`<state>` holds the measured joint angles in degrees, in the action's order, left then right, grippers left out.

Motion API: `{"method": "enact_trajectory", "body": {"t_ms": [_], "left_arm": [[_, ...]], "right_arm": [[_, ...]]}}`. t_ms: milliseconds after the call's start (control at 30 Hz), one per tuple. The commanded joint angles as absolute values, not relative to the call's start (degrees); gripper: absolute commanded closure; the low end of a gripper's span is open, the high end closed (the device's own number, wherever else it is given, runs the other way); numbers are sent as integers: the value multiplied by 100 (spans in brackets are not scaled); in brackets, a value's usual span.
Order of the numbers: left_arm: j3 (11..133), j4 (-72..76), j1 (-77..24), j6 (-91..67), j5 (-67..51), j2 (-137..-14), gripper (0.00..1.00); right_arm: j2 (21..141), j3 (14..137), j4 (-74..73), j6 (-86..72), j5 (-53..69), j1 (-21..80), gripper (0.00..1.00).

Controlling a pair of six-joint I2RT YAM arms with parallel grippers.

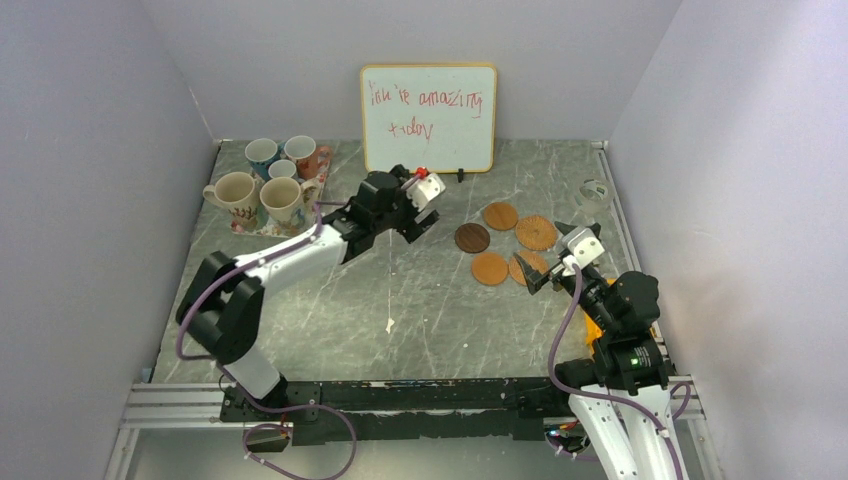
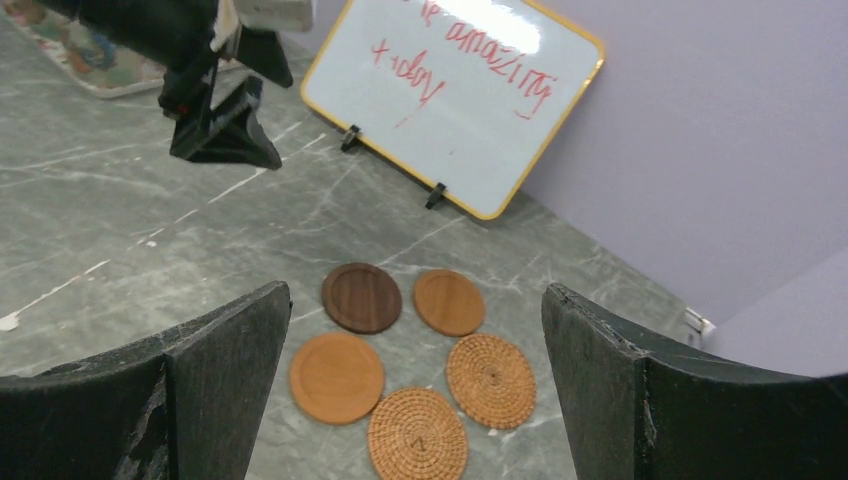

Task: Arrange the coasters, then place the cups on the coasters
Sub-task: Move the coaster to the center of the board.

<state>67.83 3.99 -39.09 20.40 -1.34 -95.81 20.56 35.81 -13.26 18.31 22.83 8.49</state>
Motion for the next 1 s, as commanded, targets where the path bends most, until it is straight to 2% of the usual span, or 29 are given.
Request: {"method": "enact_trajectory", "body": {"t_ms": [0,367,967], "left_arm": [[7677,236,-4260,1697,180,-10345,4],[9364,-613,-4514,1398,532,-12144,4],[10117,-1093,-4695,1369,903,-13151,4]], "right_arm": [[2020,3461,-788,1885,1841,754,0],[2075,3395,-705,1941,1700,712,0],[2153,3288,-642,2090,1695,712,0]]}}
